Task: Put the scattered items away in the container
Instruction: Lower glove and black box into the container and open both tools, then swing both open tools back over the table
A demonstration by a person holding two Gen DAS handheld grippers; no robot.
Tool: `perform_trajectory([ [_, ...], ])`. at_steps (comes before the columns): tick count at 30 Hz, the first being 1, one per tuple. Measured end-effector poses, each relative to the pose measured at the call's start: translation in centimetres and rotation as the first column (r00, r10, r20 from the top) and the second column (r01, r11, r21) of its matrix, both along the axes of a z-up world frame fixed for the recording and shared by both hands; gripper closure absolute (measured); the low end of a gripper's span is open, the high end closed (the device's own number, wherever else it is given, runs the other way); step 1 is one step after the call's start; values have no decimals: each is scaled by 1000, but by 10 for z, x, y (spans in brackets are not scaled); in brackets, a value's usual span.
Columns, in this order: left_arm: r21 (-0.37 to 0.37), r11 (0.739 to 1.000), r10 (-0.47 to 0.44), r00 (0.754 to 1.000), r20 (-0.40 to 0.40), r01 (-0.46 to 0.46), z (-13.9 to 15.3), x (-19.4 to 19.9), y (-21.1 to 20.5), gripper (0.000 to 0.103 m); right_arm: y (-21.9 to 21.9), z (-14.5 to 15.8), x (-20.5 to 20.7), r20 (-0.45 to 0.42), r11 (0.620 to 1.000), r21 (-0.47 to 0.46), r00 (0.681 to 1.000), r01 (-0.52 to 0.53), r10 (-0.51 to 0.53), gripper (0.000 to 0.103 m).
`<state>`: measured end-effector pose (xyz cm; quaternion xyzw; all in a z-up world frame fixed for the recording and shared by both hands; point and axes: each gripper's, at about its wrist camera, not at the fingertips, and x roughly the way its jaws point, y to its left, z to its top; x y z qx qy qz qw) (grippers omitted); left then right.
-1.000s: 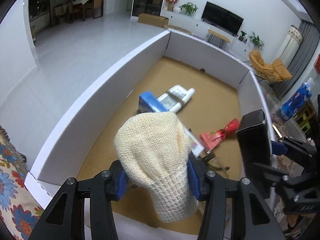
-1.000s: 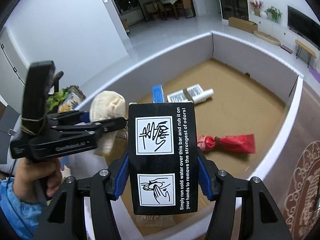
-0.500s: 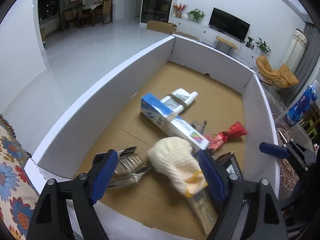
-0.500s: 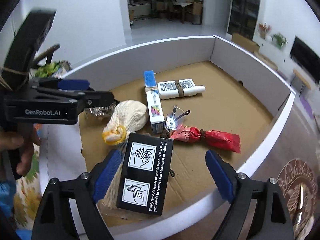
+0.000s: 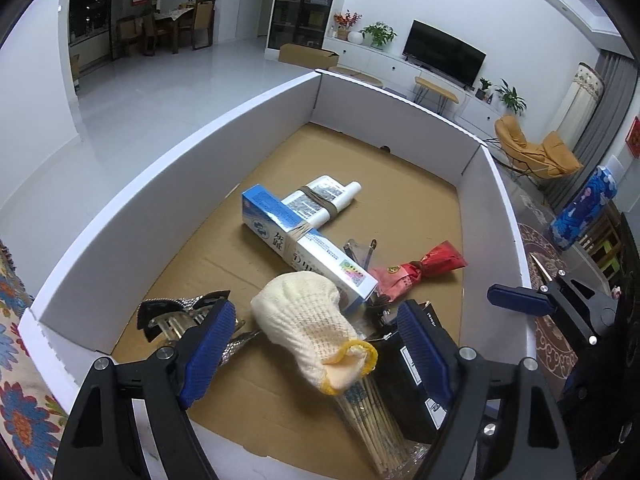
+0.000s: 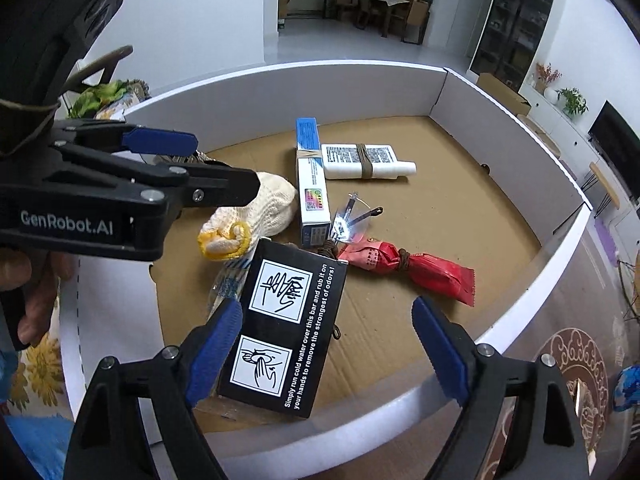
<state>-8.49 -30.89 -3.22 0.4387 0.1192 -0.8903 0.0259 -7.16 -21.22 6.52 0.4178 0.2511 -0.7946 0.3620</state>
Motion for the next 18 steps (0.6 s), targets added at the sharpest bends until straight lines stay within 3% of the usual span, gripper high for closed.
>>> perform_trajectory([
  [8, -50, 999, -15, 999, -40, 13, 5, 1, 12, 21, 7, 4, 8, -21, 999, -29, 999, 26, -27, 16],
  [11, -62, 998, -19, 997, -76, 14, 15, 5, 13, 21, 15, 16, 8, -21, 991, -94, 995, 92, -94, 16],
  [14, -90, 996, -39, 991, -131, 27, 32, 15, 21, 21, 51, 39, 12, -66, 960, -220, 979, 174, -193, 14],
  [15, -104, 994, -53, 988, -145, 37, 39, 18, 27, 21, 68, 44, 14, -85, 945, -250, 968, 209, -236, 8],
  [16, -116, 992, -69, 985, -156, 51, 44, 22, 35, 21, 85, 46, 17, -100, 932, -268, 955, 243, -278, 2],
  [18, -131, 987, -111, 979, -173, 89, 52, 29, 56, 17, 130, 43, 23, -124, 903, -281, 920, 326, -371, 1],
])
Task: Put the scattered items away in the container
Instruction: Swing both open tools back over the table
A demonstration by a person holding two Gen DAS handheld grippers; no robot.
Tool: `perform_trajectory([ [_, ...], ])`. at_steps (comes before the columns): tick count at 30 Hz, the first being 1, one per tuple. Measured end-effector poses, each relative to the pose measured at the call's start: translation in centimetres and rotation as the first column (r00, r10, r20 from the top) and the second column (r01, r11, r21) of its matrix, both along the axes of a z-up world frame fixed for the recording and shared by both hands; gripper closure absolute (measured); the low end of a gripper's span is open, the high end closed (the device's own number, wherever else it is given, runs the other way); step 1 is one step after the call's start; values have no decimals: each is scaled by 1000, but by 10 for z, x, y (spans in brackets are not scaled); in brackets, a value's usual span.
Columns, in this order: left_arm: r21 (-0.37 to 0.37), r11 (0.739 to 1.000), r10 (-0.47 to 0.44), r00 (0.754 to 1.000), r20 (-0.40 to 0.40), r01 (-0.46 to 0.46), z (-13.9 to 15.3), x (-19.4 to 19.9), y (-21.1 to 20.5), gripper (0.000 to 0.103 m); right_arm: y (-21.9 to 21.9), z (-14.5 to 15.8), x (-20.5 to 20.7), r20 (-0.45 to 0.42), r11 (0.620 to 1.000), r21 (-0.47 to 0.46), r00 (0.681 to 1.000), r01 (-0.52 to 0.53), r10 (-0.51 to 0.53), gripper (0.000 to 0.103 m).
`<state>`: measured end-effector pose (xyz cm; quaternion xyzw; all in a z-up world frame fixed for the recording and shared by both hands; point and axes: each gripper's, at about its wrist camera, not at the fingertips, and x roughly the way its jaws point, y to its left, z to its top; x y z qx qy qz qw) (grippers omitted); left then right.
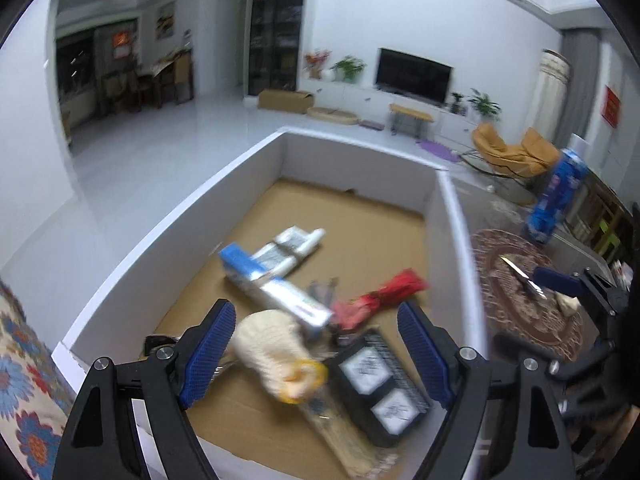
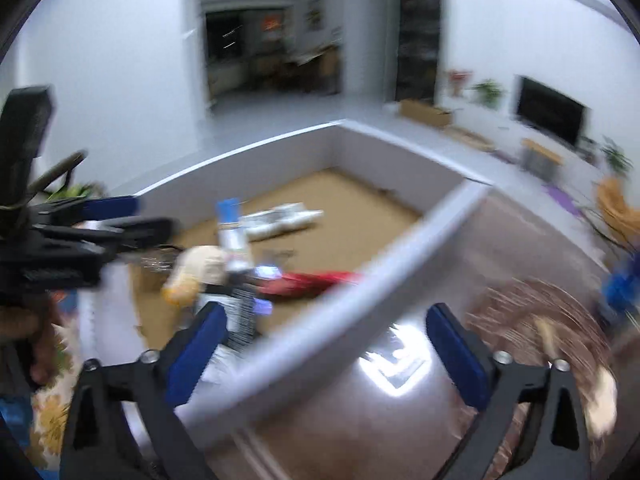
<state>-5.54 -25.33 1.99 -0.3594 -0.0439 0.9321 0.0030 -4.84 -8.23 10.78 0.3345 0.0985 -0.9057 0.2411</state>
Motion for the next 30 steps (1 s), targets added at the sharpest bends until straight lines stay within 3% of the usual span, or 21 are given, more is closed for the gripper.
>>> perform_trajectory([
  [4, -16, 994, -112, 993, -31, 111, 13, 17, 56, 2, 93, -29, 14, 19, 978, 54, 979, 200, -202, 1],
  [8, -5, 965, -263, 965, 1, 263, 6, 28, 130, 0, 184, -68, 28, 123, 914, 117, 908, 388, -401, 1],
  [11, 9, 934, -357, 932, 66, 357, -22, 27, 188, 0, 234, -87, 41, 186, 863, 120, 842, 491, -506, 1],
  [15, -18, 910, -405, 897, 176, 415, -79, 10, 259, 0, 268, -98, 51, 213, 814, 121, 786, 569, -581, 1],
  [21, -47, 898, -407, 867, 288, 437, -130, -6, 322, 0, 290, -108, 60, 205, 794, 125, 767, 595, -608, 1],
  [23, -82, 900, -390, 876, 282, 428, -136, -6, 333, 0, 294, -108, 62, 204, 785, 117, 759, 609, -619, 1],
  [30, -83, 910, -379, 896, 232, 406, -139, -3, 343, 0, 317, -121, 60, 248, 761, 109, 724, 639, -643, 1],
])
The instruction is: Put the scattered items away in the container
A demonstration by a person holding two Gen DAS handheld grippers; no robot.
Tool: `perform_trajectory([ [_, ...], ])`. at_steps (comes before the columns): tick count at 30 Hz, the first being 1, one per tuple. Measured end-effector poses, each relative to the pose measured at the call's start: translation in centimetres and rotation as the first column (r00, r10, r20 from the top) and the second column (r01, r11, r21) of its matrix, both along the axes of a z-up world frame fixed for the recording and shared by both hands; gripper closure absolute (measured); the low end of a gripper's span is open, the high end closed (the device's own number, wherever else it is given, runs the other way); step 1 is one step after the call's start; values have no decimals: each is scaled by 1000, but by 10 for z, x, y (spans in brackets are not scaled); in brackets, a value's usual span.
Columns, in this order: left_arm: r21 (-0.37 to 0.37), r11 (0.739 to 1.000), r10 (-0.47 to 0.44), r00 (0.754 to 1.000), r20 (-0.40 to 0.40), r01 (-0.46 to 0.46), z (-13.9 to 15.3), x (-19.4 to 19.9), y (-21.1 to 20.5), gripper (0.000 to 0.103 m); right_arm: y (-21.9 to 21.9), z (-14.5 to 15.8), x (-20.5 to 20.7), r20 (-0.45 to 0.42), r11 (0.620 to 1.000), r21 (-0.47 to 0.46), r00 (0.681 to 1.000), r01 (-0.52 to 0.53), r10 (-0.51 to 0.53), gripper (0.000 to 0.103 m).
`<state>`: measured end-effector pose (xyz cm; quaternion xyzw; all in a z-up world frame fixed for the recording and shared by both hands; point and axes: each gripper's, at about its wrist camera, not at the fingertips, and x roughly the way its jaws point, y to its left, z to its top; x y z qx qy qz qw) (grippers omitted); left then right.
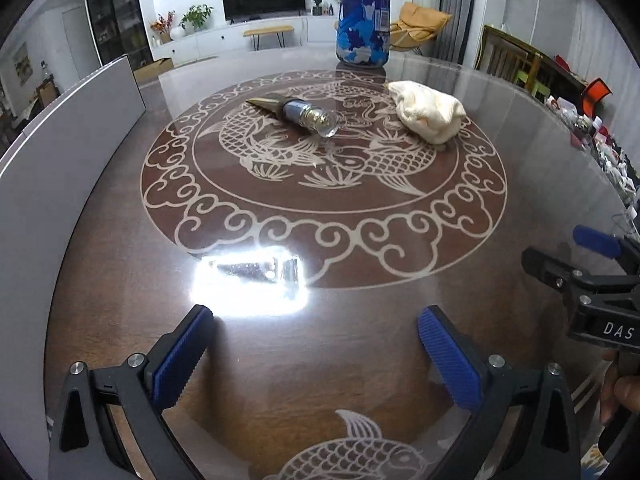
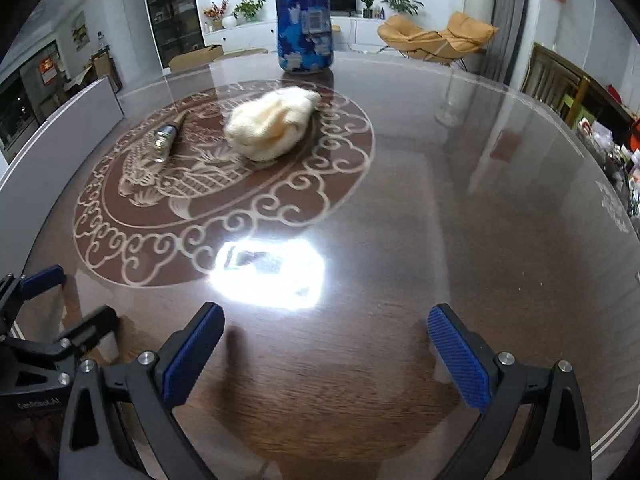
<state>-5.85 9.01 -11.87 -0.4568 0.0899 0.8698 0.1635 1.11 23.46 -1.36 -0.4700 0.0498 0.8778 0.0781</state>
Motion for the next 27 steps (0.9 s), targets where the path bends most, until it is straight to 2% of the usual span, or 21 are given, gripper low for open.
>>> perform_trajectory([
  [9, 5, 1000, 11, 1000, -11, -11, 4, -3, -2, 0, -3, -2, 3, -32, 1000, 28, 999, 2, -2, 0],
  [27, 5, 1000, 12, 1000, -11, -12, 4, -3, -2, 0, -3, -2, 3, -31, 1000, 30, 1000, 3, -2, 0],
])
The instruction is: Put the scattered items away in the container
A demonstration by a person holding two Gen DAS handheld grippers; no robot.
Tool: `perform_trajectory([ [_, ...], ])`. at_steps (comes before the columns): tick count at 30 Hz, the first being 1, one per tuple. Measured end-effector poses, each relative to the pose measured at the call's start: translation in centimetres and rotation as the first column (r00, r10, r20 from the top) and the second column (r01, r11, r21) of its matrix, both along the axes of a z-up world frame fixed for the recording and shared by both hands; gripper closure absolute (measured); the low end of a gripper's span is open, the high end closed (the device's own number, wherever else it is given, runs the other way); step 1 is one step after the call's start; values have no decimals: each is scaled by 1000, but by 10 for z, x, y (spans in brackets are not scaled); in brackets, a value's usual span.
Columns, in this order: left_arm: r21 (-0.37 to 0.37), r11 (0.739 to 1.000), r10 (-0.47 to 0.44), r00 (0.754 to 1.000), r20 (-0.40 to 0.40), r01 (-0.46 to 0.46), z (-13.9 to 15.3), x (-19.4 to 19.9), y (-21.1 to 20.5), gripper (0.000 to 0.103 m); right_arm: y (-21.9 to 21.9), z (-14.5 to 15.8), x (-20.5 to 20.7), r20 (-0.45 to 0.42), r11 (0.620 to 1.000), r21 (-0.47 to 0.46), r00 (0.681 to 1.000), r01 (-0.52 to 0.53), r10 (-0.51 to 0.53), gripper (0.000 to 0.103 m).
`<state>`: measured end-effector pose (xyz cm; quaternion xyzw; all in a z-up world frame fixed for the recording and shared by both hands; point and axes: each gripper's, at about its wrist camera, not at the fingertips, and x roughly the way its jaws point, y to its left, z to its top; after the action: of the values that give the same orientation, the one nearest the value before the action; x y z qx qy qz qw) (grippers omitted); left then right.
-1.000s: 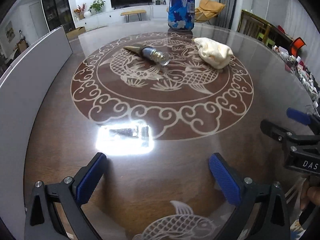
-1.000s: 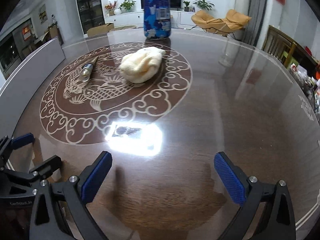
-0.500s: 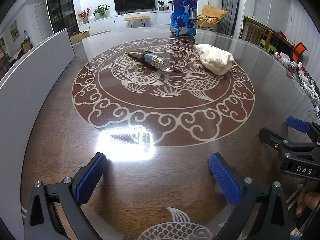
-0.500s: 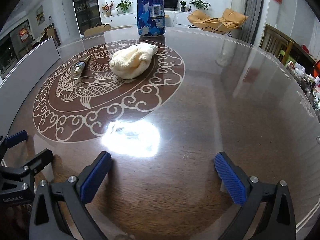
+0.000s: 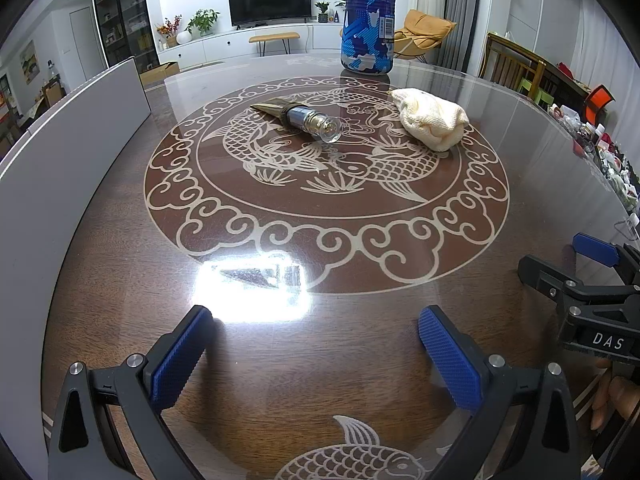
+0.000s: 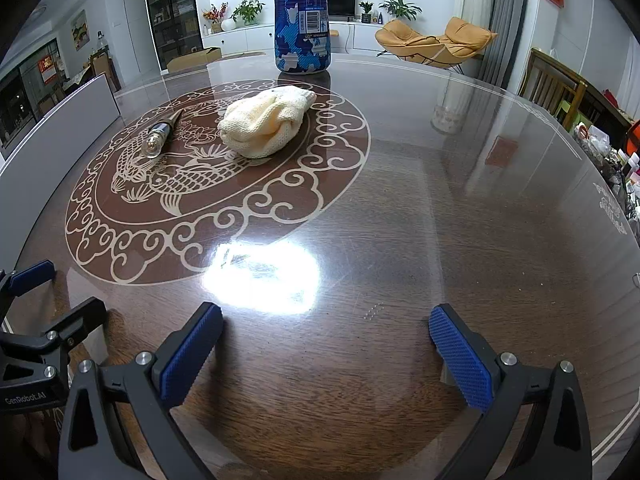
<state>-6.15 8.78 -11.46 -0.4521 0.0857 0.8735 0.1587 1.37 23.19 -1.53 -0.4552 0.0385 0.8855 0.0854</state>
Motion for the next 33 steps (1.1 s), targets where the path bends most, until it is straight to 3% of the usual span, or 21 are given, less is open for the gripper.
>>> perform_trajectory([
  [18, 5, 1000, 0, 1000, 5, 0, 1, -5, 0, 0, 0, 0, 0, 0, 1000, 1, 1000, 0, 0, 0],
  [28, 5, 1000, 5, 1000, -3, -4, 2, -67, 27, 0, 0, 0, -1, 1, 1000, 1, 1000, 0, 0, 0],
  [33, 6, 1000, 2, 1000, -3, -2, 3, -76, 34, 0, 0, 0, -1, 1, 1000, 1, 1000, 0, 0, 0],
])
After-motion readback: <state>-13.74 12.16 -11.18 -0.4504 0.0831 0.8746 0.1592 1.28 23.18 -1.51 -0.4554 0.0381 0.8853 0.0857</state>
